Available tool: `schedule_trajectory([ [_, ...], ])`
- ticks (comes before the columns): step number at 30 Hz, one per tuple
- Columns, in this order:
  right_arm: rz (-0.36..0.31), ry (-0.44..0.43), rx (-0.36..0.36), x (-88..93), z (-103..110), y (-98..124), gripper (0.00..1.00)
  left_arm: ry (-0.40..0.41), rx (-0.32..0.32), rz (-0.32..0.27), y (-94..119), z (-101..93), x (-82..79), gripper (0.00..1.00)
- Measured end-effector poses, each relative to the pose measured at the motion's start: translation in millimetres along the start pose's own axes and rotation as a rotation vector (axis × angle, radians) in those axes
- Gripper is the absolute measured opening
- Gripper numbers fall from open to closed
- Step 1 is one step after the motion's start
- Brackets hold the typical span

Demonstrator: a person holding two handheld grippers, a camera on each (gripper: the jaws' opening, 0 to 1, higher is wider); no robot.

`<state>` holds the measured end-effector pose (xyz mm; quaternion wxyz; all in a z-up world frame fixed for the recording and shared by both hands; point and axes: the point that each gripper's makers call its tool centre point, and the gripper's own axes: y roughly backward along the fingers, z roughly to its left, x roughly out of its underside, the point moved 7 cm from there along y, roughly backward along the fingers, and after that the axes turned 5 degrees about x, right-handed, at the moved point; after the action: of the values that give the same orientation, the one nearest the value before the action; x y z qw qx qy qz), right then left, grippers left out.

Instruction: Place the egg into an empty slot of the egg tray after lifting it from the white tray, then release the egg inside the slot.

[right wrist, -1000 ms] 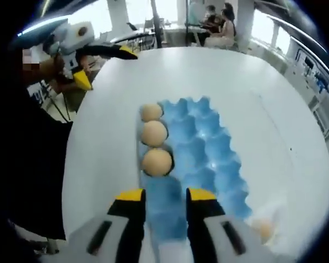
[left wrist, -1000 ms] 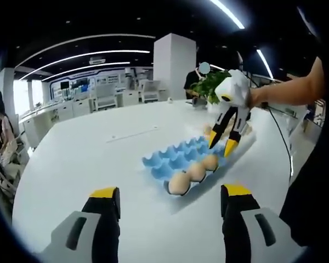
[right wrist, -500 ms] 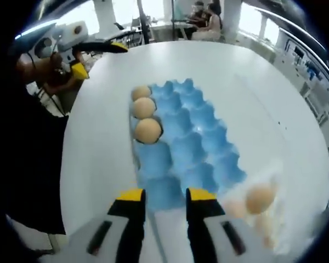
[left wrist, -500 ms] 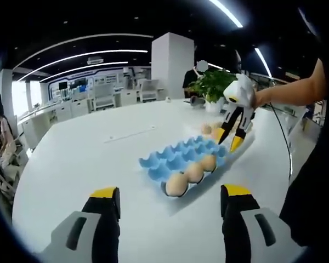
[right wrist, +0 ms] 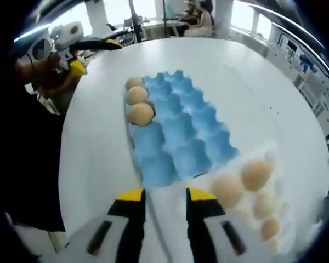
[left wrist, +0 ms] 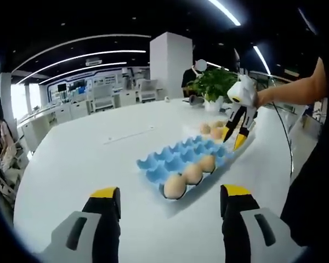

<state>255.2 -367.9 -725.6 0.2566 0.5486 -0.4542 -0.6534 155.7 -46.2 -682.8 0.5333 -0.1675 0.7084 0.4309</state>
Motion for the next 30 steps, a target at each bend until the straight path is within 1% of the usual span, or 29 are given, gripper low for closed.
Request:
schedule_trajectory([
  [3, 0.001, -0.012, 0.006, 4.8, -1, 3, 0.29, 0.001, 0.001, 0.003, -1, -0.2, 0.2, 0.75],
  [4, 0.005, -0.022, 0.015, 11.0, -3, 5, 0.29, 0.001, 0.001, 0.003, -1, -0.2, 0.2, 0.74],
  [7, 0.011, -0.040, 0.027, 19.9, -6, 10, 0.28, 0.008, 0.001, 0.002, -2, -1.2, 0.6, 0.74],
  [14, 0.050, -0.095, 0.074, 56.8, -17, 27, 0.28, 0.008, -0.005, -0.002, -4, -2.6, -0.7, 0.73],
  [19, 0.063, -0.126, 0.098, 73.4, -21, 37, 0.28, 0.006, -0.001, 0.001, -6, -5.6, -1.2, 0.72],
  [23, 0.072, -0.144, 0.122, 83.0, -27, 45, 0.27, 0.005, 0.002, 0.001, -8, -7.0, -2.1, 0.72],
  [28, 0.084, -0.153, 0.151, 94.2, -34, 56, 0.27, 0.005, 0.001, -0.002, -8, -8.1, -3.4, 0.72],
  [30, 0.101, -0.152, 0.169, 99.9, -37, 61, 0.27, 0.006, -0.001, 0.000, -7, -7.9, -3.0, 0.72],
])
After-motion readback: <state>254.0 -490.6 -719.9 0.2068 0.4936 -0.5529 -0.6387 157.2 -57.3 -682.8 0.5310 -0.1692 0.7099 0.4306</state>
